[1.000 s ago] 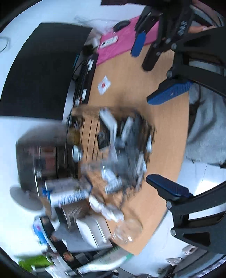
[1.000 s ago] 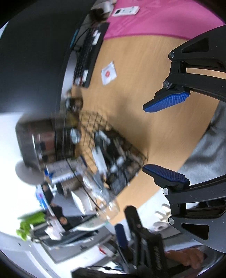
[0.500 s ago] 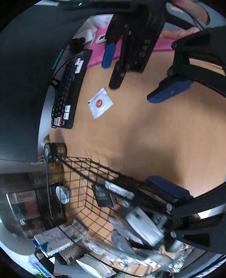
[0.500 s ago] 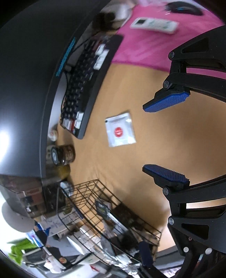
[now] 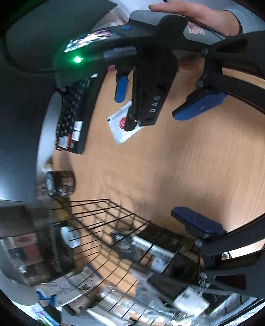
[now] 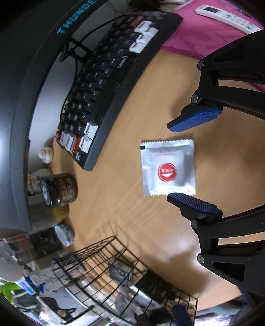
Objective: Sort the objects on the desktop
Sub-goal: 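Move the right gripper to the white snack packet and grasp it, then carry the white packet over the wire basket and open the right gripper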
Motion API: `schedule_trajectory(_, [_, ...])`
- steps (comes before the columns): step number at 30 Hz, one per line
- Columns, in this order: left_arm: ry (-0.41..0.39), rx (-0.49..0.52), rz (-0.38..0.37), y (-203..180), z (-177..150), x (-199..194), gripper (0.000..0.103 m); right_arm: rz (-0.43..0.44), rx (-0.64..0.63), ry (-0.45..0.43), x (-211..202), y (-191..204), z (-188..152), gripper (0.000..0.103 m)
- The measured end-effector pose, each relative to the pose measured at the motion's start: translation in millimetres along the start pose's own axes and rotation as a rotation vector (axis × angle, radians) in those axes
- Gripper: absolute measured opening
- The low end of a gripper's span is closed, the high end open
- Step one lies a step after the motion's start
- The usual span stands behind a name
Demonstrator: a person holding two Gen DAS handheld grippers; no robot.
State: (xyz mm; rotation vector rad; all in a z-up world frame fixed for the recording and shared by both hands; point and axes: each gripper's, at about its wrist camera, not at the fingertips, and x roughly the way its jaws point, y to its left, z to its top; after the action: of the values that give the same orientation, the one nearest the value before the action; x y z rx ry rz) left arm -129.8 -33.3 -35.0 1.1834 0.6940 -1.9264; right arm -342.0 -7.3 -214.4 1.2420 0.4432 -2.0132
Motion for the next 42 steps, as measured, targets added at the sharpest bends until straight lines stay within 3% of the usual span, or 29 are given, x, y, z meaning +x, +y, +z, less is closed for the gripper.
schedule_trajectory(10, [0.023, 0.014, 0.006, 2, 3, 10, 0.087, -0.050, -0.075, -0.004, 11, 19, 1, 0.062])
schedule_trajectory(16, [0.031, 0.006, -0.011, 13, -3, 8, 0.087, -0.057, -0.106, 0.009, 5, 35, -5, 0.038])
schedule_trajectory(17, [0.032, 0.005, -0.013, 14, -4, 8, 0.087, -0.058, -0.109, 0.014, 4, 38, -6, 0.033])
schedule_trajectory(18, [0.031, 0.004, -0.014, 15, -5, 7, 0.087, -0.047, -0.114, 0.020, 2, 41, -7, 0.019])
schedule_trajectory(26, [-0.011, 0.026, -0.044, 19, -11, -20, 0.087, -0.032, -0.053, 0.014, -28, 45, -16, 0.017])
schedule_trajectory(29, [-0.041, 0.024, -0.082, 24, -14, -35, 0.088, -0.029, -0.027, -0.018, -51, 47, -16, 0.017])
schedule_trajectory(34, [-0.149, 0.008, -0.067, 43, -23, -78, 0.088, 0.010, -0.010, -0.117, -105, 68, -11, 0.018])
schedule_trajectory(37, [-0.241, -0.014, 0.009, 68, -29, -110, 0.088, 0.046, -0.042, -0.168, -129, 98, -2, 0.018])
schedule_trajectory(42, [-0.283, -0.109, 0.076, 127, -39, -133, 0.088, 0.108, -0.100, -0.221, -148, 156, 4, 0.018])
